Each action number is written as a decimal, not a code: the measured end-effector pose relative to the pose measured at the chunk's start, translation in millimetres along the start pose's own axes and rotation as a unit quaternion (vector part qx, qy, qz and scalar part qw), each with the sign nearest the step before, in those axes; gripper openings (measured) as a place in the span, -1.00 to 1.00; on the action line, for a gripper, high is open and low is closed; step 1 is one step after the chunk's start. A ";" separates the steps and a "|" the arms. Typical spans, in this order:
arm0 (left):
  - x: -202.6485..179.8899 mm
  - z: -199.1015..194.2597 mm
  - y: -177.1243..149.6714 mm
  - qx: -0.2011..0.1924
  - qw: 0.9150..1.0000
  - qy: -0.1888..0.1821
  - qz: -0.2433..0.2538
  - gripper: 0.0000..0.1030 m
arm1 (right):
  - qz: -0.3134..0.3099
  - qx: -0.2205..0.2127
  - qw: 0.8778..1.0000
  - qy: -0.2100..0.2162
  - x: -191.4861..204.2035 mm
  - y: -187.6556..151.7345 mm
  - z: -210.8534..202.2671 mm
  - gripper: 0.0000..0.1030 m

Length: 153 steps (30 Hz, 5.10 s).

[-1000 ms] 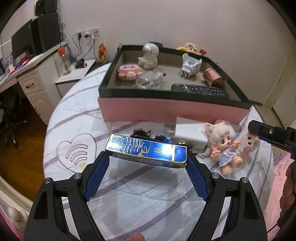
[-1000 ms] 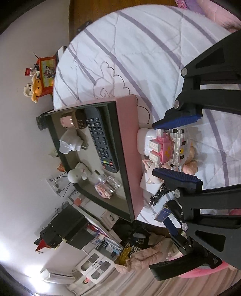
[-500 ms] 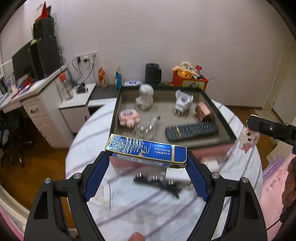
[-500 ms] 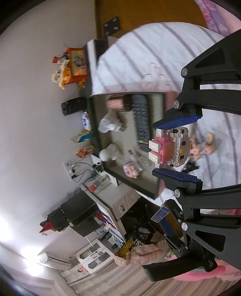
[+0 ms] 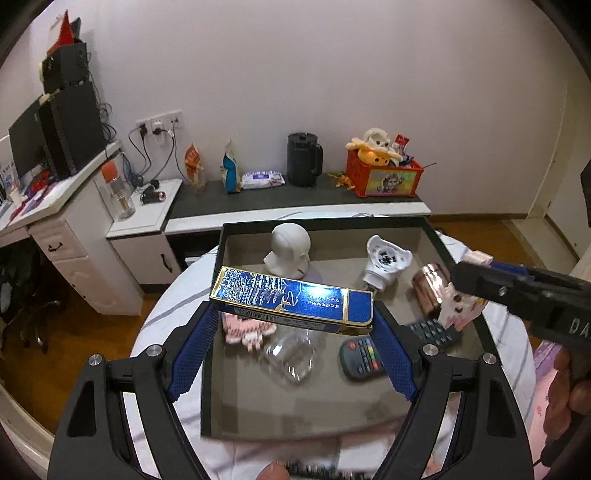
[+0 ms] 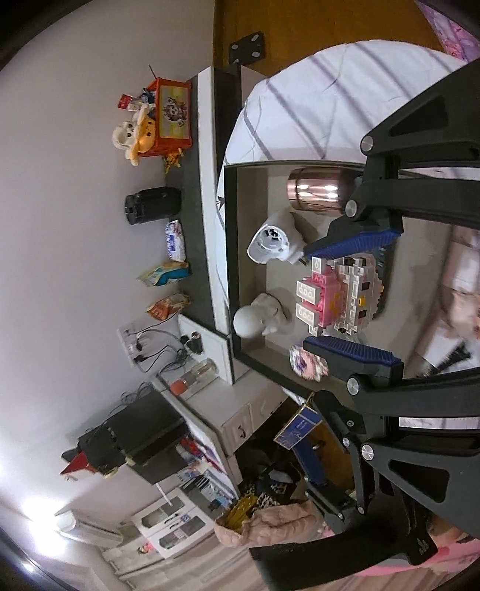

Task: Organize rigid objects
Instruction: 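Carry the block figure and blue tin into the pink box and release them, then withdraw both tools from the box toward the remaining items, then grasp the pig-faced doll figurine with the right tool and lift it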

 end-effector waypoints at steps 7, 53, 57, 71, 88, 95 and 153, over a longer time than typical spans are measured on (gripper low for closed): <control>-5.5 47.5 4.4 0.030 0.999 -0.004 0.008 0.62 | 0.013 0.041 0.999 -0.020 -22.4 0.9 45.4 -0.16; 6.5 -173.3 -94.6 -0.066 0.996 0.051 -0.045 0.99 | -0.032 -0.070 0.992 -0.098 49.1 -75.5 -126.0 1.00; 2.7 -191.9 -111.4 -0.068 0.995 0.051 -0.051 0.99 | -0.047 -0.081 0.990 -0.103 61.6 -92.8 -150.0 1.00; -10.3 -221.2 -150.8 -0.062 0.995 0.050 -0.063 0.99 | -0.043 -0.073 0.992 -0.098 67.1 -151.0 -182.0 1.00; -7.3 -225.4 -156.3 -0.059 0.995 0.053 -0.067 0.99 | -0.046 -0.076 0.991 -0.098 69.1 -152.3 -188.4 1.00; -4.1 -221.9 -155.9 -0.054 0.995 0.053 -0.068 0.99 | -0.047 -0.073 0.991 -0.098 68.0 -151.6 -186.0 1.00; 2.6 -43.7 -180.3 0.094 0.992 0.025 -0.075 0.99 | -0.050 0.091 0.994 -0.035 29.5 -179.1 5.9 -0.36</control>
Point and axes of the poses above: each gripper's, at about its wrist camera, not at the fingertips, and z roughly the way its jaws point, x to its left, y to its top, the point moved 6 cm from there along z, roughly the way its jaws point, and after that the axes turned 3 degrees about y, right-handed, at the moved point
